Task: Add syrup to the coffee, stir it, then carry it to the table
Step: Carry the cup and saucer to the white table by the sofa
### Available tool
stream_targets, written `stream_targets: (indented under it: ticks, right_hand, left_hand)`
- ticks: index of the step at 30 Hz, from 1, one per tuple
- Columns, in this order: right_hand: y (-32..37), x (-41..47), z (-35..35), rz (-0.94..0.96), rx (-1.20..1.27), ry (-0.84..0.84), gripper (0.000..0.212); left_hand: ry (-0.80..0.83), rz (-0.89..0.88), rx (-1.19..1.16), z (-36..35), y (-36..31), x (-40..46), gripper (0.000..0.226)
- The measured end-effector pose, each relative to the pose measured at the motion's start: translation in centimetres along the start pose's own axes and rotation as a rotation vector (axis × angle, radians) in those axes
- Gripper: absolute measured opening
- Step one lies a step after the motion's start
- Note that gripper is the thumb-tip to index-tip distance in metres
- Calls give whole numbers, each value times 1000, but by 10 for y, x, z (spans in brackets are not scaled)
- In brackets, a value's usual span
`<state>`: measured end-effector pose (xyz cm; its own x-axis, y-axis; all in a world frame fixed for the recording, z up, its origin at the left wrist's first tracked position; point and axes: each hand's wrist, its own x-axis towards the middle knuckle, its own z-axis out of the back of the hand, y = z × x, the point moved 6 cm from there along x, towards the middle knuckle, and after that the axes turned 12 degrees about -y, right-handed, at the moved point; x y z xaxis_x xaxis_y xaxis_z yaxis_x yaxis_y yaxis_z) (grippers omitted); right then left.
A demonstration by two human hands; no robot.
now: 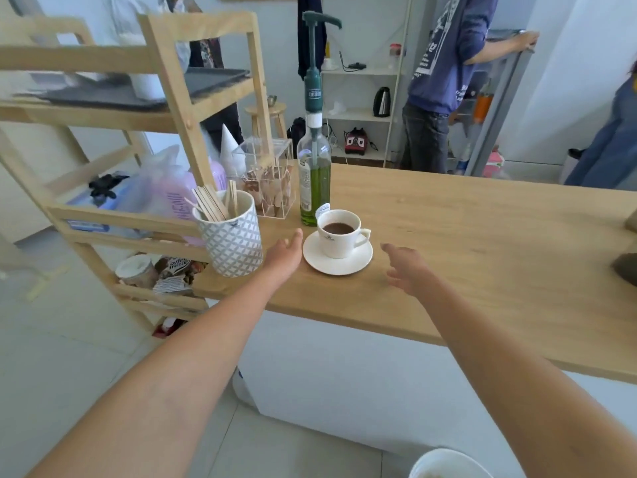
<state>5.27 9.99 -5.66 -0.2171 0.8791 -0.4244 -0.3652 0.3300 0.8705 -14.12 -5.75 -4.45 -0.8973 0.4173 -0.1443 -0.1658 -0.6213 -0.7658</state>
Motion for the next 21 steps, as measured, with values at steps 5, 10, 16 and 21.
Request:
stream_targets:
  ticks: [5,10,16,21]
  right_hand:
    - [4,15,-16,-223,178,8,52]
    - [9,25,-27,-246,166,-27,44]
    - [16,28,-38,-253,102,-40,24]
    - [15,35,-42,-282,163,23,40]
  left_hand:
    - [82,250,-335,-11,-4,23,61]
    - [147,277,-408,-24,-11,42,52]
    - [165,311,-408,-30,-15,60,47]
    - [193,300,-346,-33,-16,69,47]
